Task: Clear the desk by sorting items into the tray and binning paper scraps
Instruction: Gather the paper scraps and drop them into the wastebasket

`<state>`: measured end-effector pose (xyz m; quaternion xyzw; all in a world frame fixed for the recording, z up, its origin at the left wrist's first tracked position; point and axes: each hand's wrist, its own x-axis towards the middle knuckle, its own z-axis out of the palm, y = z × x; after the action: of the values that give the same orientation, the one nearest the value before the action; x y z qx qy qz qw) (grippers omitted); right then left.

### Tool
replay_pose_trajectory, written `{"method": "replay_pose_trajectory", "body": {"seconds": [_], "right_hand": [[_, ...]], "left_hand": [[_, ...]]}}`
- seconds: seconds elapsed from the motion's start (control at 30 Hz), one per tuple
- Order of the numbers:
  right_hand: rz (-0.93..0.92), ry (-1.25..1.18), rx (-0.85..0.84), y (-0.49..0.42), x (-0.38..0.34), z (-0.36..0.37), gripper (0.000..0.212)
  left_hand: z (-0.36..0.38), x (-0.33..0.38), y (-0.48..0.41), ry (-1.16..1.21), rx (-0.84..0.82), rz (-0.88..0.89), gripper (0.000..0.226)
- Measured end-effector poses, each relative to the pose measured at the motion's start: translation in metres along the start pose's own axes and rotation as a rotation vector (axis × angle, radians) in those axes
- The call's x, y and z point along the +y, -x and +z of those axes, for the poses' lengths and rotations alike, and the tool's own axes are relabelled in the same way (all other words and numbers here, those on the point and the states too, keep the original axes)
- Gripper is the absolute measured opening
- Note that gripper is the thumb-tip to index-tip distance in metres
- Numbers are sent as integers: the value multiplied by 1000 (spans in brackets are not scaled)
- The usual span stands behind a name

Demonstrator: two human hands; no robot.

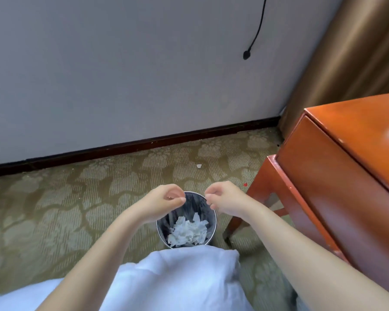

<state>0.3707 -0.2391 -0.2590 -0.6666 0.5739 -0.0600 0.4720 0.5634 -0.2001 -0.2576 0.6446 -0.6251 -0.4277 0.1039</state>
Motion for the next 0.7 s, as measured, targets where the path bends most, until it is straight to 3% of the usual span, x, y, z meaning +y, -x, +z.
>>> {"method": "replay_pose_trajectory", "body": {"seconds": [0.1, 0.37, 0.7], "right_hand": [[-93, 110, 57, 32, -33, -23, 17], [-275, 190, 265, 138, -100, -100, 20], [-196, 399, 456, 286, -53, -184, 11]], "left_hand": [[-27, 40, 32, -157, -67, 54, 24], [-64, 139, 108, -304, -2, 235, 21], [-28, 255, 153, -340, -26, 558, 19]]}}
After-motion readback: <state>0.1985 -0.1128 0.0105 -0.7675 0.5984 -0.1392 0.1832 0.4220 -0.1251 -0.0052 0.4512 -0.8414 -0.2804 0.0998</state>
